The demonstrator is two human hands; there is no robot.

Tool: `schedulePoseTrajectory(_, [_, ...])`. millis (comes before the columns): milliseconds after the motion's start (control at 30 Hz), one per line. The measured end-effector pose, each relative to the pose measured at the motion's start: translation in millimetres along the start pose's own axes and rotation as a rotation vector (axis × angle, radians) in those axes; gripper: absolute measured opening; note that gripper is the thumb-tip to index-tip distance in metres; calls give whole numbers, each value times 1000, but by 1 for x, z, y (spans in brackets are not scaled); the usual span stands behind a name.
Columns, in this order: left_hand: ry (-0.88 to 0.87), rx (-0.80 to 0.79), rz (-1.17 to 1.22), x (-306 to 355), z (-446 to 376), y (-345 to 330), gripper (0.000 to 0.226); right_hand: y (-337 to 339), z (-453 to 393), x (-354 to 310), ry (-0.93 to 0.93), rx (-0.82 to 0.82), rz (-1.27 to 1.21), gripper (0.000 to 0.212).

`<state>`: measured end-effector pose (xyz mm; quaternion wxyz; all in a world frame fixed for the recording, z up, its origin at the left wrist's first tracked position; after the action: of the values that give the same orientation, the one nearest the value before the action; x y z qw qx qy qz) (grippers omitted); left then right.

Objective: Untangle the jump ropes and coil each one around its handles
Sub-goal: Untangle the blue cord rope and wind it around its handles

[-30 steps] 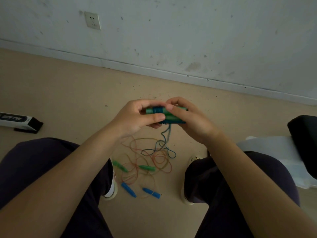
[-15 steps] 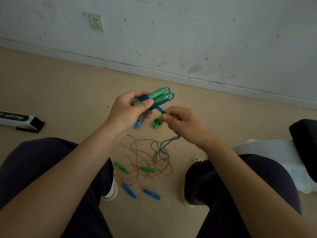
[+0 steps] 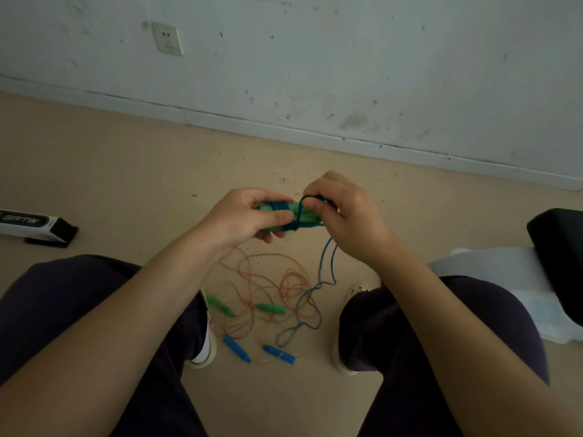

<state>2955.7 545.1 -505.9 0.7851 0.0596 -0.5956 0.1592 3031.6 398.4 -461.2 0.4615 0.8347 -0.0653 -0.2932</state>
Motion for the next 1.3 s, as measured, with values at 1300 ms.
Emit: schedulePoseTrajectory(1300, [-90,-3,441,13,2,5,35,-29,13,14,-487,-326,-702,34])
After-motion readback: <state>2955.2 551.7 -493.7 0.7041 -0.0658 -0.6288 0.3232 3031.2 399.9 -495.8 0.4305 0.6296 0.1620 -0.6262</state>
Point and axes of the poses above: each hand's wrist, its own z-axis away from the middle knuckle, its own y-axis out of the back of the hand, x = y × z, the point moved 5 cm from there along -z, towards the middle knuckle, and after that the axes turned 11 degrees about z, right-handed, at the moved point
